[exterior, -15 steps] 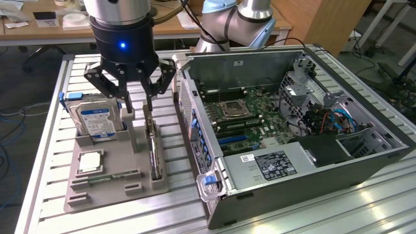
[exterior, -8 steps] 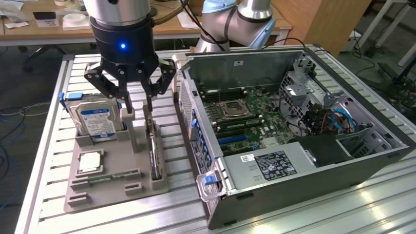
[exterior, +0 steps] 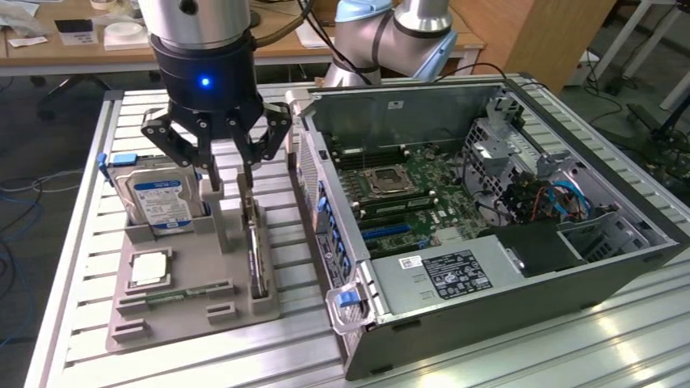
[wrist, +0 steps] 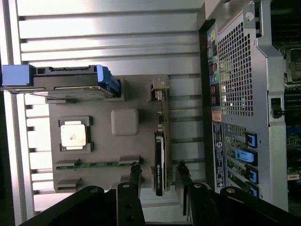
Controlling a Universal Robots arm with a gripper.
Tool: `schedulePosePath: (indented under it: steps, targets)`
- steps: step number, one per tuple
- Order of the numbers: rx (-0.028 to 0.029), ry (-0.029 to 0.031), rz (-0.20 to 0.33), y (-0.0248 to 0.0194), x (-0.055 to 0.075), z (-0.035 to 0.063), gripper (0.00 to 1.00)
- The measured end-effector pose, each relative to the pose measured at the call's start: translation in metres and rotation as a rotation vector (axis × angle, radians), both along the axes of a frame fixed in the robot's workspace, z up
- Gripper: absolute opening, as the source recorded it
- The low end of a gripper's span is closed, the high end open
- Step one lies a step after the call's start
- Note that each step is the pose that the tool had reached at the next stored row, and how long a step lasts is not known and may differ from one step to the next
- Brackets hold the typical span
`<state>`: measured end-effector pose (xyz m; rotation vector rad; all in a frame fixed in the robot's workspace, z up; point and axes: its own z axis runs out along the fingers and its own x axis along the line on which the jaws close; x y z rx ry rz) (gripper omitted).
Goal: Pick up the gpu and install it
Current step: 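Pick up the gpu and move the gpu toward the slot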
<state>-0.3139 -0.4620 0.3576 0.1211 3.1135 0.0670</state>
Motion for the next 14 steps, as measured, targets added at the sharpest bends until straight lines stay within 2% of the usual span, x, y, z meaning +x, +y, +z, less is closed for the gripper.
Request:
schedulePosePath:
  steps: [5, 6, 8, 9, 10, 14]
  targets:
    - [0.0004, -0.0004, 0.000, 0.0000, 0.000, -0.0011, 0.43]
    - [0.0002, -0.0002, 0.000, 0.0000, 0.000, -0.0049, 0.43]
    - [0.0001, 0.0000, 0.000, 0.0000, 0.000, -0.0060, 0.43]
    - [0.0000, 0.0000, 0.000, 0.0000, 0.000, -0.0123, 0.43]
    - [0.0001, -0.0001, 0.000, 0.0000, 0.000, -0.0141, 0.43]
    - [0.0000, 0.0001, 0.000, 0.0000, 0.000, -0.0157, 0.43]
